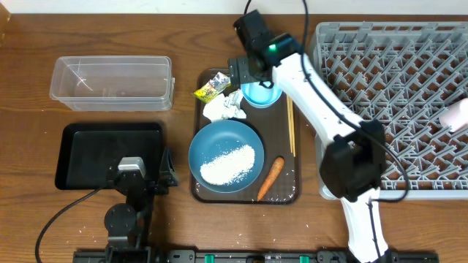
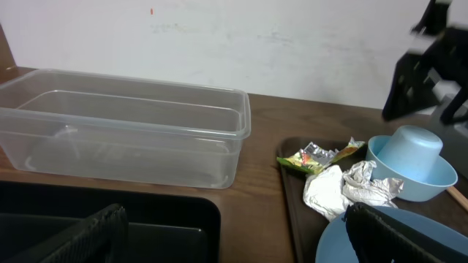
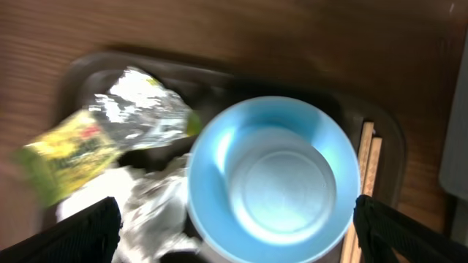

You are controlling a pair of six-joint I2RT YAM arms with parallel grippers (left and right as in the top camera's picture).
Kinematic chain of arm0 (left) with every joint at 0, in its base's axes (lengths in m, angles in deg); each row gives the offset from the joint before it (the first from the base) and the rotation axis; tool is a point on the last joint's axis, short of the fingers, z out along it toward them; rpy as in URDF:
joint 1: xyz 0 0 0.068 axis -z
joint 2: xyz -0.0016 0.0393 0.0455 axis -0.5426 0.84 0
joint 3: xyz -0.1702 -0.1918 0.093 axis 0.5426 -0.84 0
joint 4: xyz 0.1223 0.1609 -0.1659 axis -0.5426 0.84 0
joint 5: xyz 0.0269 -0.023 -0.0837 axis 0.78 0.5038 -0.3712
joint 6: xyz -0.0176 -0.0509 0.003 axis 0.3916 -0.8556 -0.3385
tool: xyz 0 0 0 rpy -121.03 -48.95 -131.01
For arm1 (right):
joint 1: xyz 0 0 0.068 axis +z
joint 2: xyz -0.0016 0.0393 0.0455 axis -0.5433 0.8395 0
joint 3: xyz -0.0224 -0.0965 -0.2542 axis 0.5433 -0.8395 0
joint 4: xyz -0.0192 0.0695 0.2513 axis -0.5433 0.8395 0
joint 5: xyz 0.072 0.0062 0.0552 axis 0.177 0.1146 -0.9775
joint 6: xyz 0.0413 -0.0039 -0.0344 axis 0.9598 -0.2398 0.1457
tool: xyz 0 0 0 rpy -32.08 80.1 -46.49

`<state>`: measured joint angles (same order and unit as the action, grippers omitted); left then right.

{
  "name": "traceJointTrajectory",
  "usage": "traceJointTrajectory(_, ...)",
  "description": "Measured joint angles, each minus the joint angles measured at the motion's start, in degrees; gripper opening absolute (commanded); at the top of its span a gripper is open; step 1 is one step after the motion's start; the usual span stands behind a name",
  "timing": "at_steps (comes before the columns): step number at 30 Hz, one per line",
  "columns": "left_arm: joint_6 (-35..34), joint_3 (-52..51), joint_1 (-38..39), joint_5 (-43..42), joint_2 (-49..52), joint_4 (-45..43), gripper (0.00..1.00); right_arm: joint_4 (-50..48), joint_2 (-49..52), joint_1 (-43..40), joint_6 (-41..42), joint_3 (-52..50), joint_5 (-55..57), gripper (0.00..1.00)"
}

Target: Sort waste into correct bins and load items into the dishwasher rack

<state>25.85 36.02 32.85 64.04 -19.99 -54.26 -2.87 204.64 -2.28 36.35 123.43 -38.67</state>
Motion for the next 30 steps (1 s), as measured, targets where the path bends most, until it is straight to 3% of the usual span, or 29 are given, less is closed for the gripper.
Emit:
traceJointTrajectory(8, 0.00, 0.00, 0.00, 0.00, 0.00, 0.00, 0.97, -0.04, 3.82, -0.85, 2.10, -0.11, 0.94, 0.99)
traceJointTrajectory(13, 0.00, 0.00, 0.00, 0.00, 0.00, 0.00, 0.97, -0.20, 4.33, -2.32, 2.99, -0.13, 0.96, 0.80)
traceJointTrajectory(19, 0.00, 0.00, 0.00, 0.00, 0.00, 0.00, 0.97, 0.07, 4.33, -2.67, 3.28, -0.15, 0.83, 0.73)
traceJointTrajectory(25, 0.00, 0.00, 0.00, 0.00, 0.00, 0.00, 0.97, 0.28, 4.33, -2.67, 3.43, -0.17, -0.57, 0.73)
traceJointTrajectory(30, 0.00, 0.00, 0.00, 0.00, 0.00, 0.00, 0.97, 1.14, 4.33, -2.67, 3.82, -0.20, -1.46, 0.52)
